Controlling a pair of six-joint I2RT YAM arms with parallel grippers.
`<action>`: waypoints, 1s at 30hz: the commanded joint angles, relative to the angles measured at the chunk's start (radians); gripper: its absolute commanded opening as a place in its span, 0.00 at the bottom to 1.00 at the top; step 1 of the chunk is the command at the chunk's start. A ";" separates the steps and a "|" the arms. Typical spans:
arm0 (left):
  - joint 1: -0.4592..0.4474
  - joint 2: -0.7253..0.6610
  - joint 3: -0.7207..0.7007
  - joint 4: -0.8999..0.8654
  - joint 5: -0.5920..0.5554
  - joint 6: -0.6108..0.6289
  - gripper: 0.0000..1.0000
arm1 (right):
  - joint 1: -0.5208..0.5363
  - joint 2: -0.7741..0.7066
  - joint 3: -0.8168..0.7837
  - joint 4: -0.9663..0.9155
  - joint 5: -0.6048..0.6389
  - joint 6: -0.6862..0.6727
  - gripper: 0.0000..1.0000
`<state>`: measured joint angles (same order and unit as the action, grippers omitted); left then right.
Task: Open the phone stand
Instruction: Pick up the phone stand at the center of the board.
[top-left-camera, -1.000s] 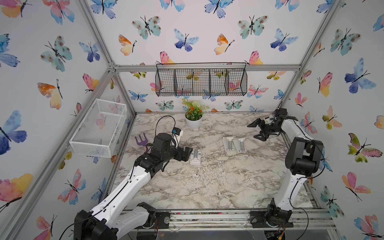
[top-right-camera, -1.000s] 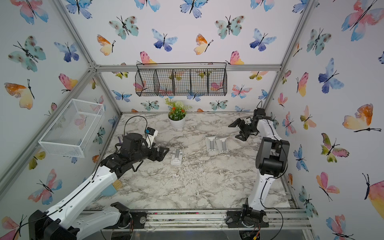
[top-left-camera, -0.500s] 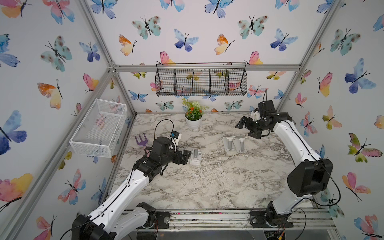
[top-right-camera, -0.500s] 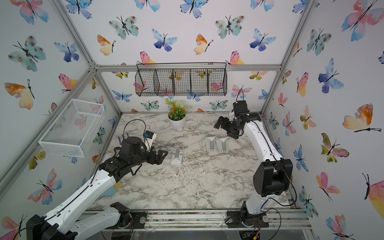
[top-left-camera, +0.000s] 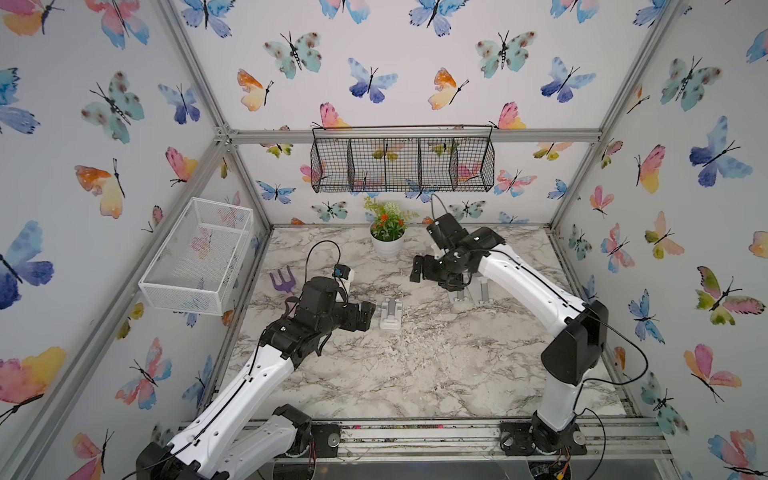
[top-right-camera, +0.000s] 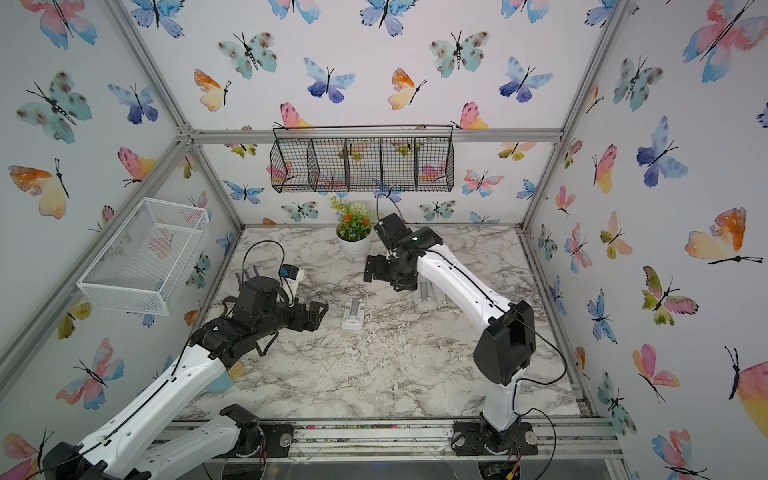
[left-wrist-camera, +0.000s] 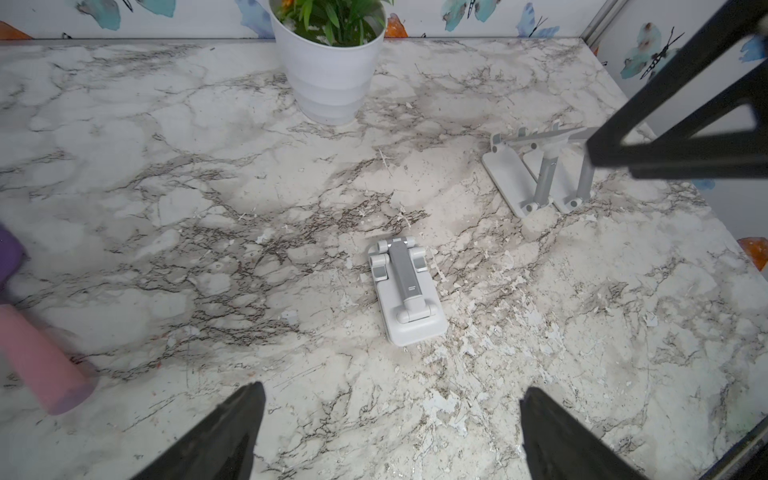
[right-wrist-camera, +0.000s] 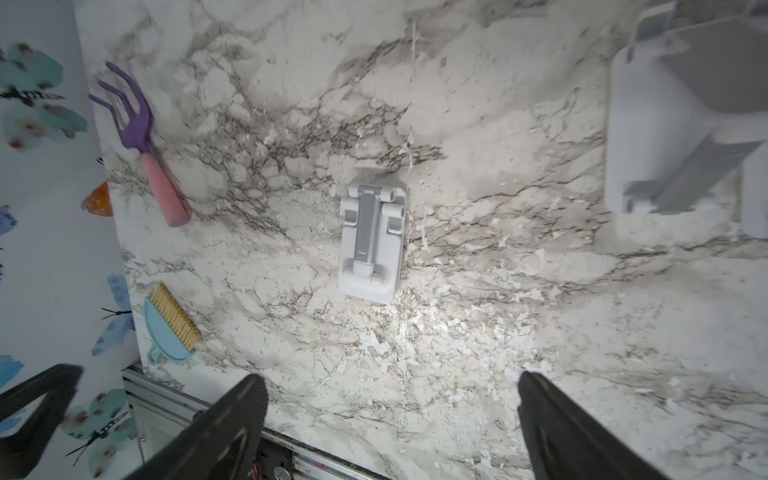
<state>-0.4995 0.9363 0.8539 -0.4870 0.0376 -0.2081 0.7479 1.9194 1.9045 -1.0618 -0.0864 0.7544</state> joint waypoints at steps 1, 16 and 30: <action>-0.005 -0.080 0.034 -0.099 -0.075 -0.031 0.98 | 0.077 0.105 0.066 -0.126 0.108 0.082 0.99; -0.016 -0.289 0.086 -0.214 -0.171 -0.056 0.98 | 0.153 0.331 0.127 0.005 0.112 0.197 0.98; -0.017 -0.292 0.079 -0.201 -0.155 -0.052 0.98 | 0.179 0.437 0.167 -0.019 0.125 0.230 0.98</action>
<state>-0.5125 0.6533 0.9295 -0.6937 -0.1143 -0.2558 0.9192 2.3291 2.0617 -1.0664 0.0254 0.9688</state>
